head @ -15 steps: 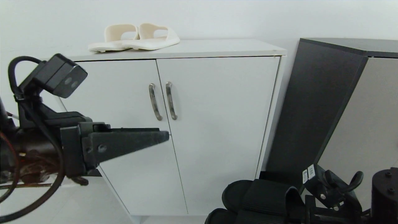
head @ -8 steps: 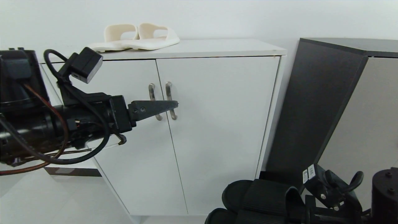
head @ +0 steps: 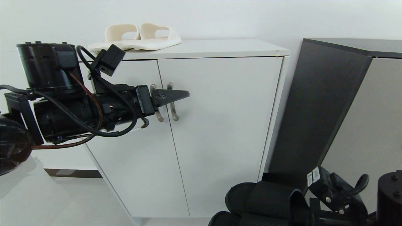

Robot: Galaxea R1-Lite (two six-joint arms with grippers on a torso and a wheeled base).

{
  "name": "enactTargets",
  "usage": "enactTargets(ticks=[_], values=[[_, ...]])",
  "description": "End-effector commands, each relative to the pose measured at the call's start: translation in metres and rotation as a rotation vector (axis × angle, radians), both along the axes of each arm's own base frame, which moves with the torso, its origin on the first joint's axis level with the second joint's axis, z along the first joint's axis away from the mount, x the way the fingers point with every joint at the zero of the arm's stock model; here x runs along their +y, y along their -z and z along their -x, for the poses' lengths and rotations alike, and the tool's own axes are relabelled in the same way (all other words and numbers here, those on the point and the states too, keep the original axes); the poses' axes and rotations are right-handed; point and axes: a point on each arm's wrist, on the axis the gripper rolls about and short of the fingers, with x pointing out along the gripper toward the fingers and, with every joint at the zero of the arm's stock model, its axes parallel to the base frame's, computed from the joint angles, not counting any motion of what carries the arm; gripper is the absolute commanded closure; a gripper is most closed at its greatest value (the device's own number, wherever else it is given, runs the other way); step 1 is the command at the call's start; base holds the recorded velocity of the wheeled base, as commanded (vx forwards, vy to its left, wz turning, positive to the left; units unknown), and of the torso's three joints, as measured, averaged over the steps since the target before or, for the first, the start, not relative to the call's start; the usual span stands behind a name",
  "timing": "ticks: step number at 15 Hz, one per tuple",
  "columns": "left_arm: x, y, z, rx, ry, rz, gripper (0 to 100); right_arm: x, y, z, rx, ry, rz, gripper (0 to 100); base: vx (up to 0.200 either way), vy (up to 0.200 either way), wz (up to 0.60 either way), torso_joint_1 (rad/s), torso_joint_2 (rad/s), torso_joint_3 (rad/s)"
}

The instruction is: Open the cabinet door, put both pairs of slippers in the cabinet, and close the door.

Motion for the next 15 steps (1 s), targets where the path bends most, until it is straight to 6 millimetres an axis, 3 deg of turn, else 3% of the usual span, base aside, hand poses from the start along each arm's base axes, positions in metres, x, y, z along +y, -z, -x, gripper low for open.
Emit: enactTargets(ticks=[1, 12, 13, 15], values=[[-0.002, 0.003, -0.005, 0.012, -0.002, -0.005, 0, 0.000, -0.001, 0.000, -0.002, -0.001, -0.003, 100, 0.000, 0.000, 0.00, 0.000, 0.00, 0.000], [-0.004, 0.008, -0.024, 0.004, -0.049, -0.014, 0, -0.002, -0.001, 0.001, -0.003, -0.002, -0.004, 100, 0.000, 0.000, 0.00, 0.000, 0.00, 0.000], [-0.005, 0.009, -0.025, 0.007, -0.049, -0.015, 100, -0.002, 0.000, 0.002, -0.002, -0.002, -0.003, 100, 0.000, 0.000, 0.00, 0.000, 0.00, 0.000], [-0.004, 0.009, -0.024, 0.007, -0.049, -0.015, 100, -0.002, 0.000, 0.002, -0.017, -0.009, 0.005, 100, 0.000, 0.000, 0.00, 0.000, 0.00, 0.000]])
